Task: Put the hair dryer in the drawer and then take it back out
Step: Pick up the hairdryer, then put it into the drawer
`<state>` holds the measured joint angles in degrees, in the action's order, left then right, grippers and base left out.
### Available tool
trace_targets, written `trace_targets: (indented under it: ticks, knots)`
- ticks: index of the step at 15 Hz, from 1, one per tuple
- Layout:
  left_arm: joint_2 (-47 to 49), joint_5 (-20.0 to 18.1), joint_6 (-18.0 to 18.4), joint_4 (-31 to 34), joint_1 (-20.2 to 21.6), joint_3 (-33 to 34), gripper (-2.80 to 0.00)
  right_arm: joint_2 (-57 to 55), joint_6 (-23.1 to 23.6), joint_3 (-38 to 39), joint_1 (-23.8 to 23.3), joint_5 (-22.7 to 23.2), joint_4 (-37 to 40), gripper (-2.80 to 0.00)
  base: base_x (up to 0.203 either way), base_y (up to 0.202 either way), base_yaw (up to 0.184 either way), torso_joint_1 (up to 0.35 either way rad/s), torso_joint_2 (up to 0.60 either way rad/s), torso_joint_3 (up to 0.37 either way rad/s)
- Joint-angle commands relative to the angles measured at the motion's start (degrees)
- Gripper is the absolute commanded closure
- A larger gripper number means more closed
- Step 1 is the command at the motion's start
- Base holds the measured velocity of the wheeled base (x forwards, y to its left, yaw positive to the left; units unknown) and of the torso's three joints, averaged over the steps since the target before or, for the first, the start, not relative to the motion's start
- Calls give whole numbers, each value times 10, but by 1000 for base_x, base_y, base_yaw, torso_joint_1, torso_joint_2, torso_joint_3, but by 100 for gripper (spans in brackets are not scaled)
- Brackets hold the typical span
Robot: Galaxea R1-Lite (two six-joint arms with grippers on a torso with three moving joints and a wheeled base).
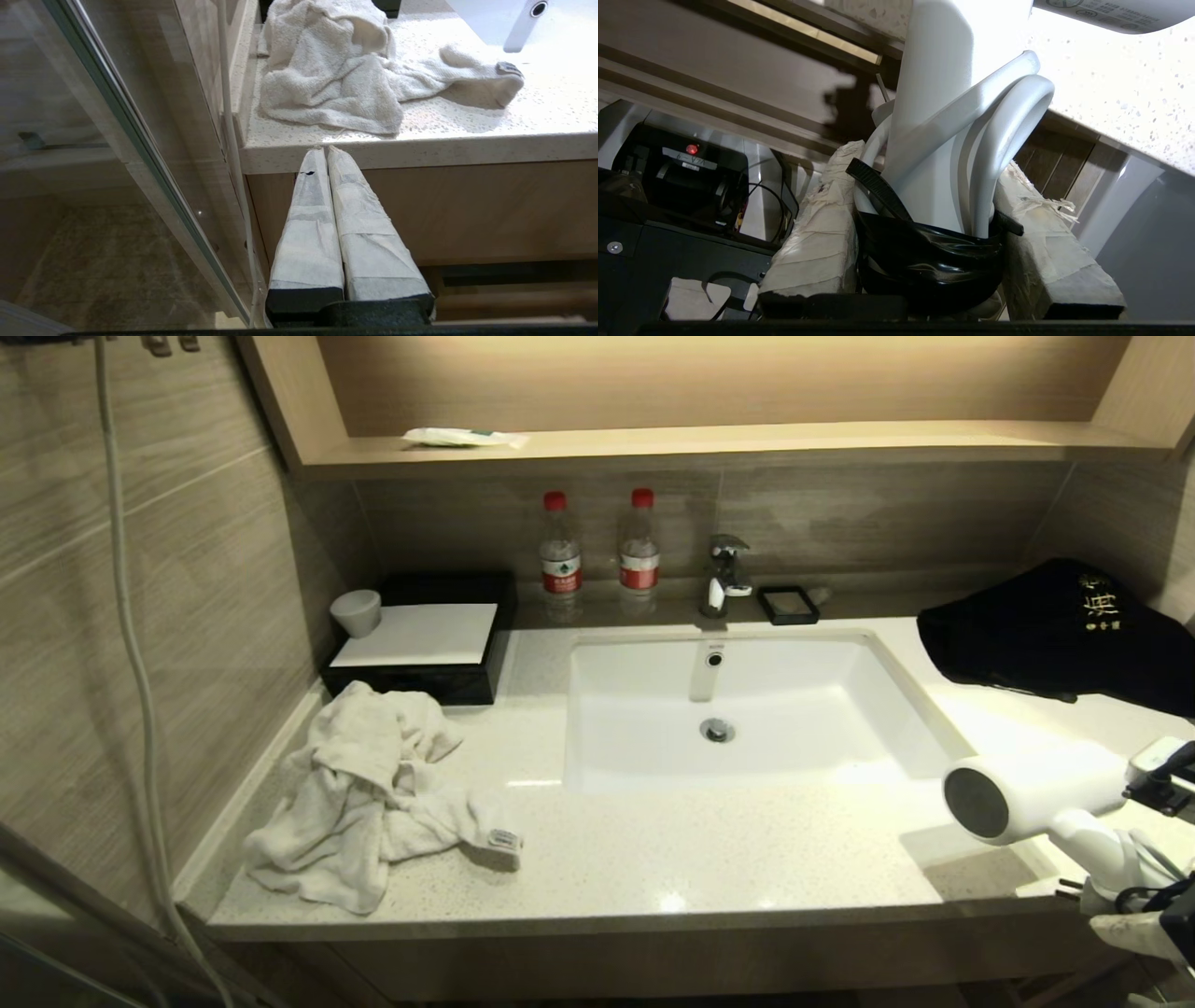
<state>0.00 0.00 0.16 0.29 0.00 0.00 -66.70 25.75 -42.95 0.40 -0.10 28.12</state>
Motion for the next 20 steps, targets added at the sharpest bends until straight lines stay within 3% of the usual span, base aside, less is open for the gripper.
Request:
trace_targets:
  ticks: [1,5,20]
  knots:
    - [1,0,0,0,0,1,0,0,2,-4,0,0,1,0,0,0,0,-17,35,24]
    - [1,0,0,0,0,0,0,5,2,8,0,1,-4,0,0,0,0,-127,80,-44]
    - [0,0,0,0,0,0,0,35,2,64,0,1,-13,0,0,0,0,-310,97,-215]
